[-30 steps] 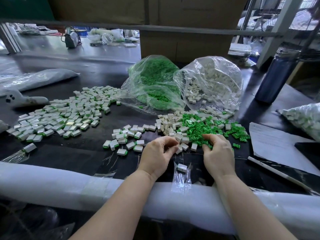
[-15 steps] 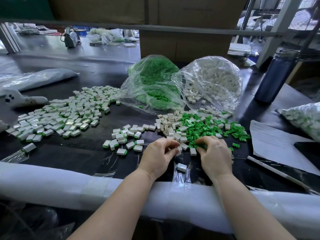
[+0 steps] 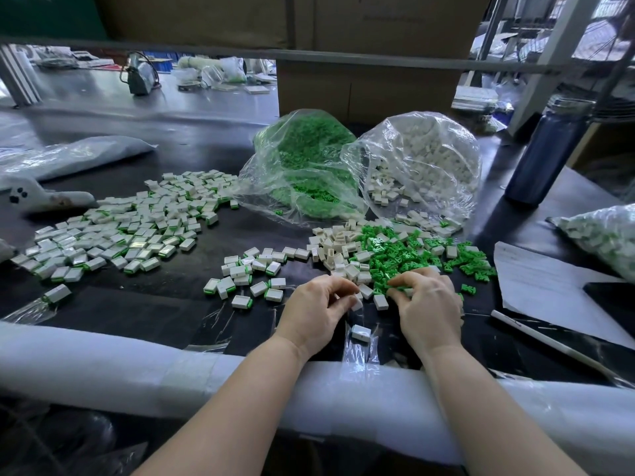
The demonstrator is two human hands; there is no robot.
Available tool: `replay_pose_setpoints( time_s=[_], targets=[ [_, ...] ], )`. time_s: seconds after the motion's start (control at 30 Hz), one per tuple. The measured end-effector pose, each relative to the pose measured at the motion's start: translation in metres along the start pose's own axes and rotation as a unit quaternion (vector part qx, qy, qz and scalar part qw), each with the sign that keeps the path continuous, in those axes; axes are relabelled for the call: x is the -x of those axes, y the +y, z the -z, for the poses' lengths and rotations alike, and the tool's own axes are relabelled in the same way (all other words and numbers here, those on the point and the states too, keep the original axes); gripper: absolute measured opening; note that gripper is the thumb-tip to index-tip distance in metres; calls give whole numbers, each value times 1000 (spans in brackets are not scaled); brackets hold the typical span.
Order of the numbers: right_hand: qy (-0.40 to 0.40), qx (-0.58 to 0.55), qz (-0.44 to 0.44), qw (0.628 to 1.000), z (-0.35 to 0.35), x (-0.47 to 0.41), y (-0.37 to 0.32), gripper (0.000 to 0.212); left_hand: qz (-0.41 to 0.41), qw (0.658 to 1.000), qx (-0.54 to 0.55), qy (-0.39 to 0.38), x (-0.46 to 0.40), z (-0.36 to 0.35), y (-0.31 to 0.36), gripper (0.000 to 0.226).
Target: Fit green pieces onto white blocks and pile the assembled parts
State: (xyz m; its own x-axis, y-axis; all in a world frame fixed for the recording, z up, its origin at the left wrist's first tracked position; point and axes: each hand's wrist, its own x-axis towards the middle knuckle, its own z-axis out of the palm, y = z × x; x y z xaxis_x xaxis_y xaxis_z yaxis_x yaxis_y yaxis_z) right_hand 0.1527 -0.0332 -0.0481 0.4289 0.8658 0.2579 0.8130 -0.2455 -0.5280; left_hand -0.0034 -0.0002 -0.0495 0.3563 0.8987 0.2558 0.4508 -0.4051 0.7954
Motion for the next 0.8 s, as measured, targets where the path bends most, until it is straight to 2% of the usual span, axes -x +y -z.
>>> replay_pose_setpoints(
  time_s=[0.13,0.23,0.4,0.47,0.67,0.8],
  targets=[
    [59,-89,28,994,0,0,2,10,-1,999,34,2,0,1,2,11],
    [65,-175,49,981,2,2,0,6,12,997,77,4,0,2,3,11],
    [-9,-306,71,949,2,6,-4,18,62,981,184,-2,-1,4,3,16],
    [-27,-339,81,937,3,7,-6,23,63,980,190,-5,0,4,3,18],
    [-83,-392,61,914,4,8,-7,24,41,985,168,1,-1,3,1,23],
    [-97,-401,57,909,3,8,-8,23,62,973,221,-8,0,2,2,21]
  ],
)
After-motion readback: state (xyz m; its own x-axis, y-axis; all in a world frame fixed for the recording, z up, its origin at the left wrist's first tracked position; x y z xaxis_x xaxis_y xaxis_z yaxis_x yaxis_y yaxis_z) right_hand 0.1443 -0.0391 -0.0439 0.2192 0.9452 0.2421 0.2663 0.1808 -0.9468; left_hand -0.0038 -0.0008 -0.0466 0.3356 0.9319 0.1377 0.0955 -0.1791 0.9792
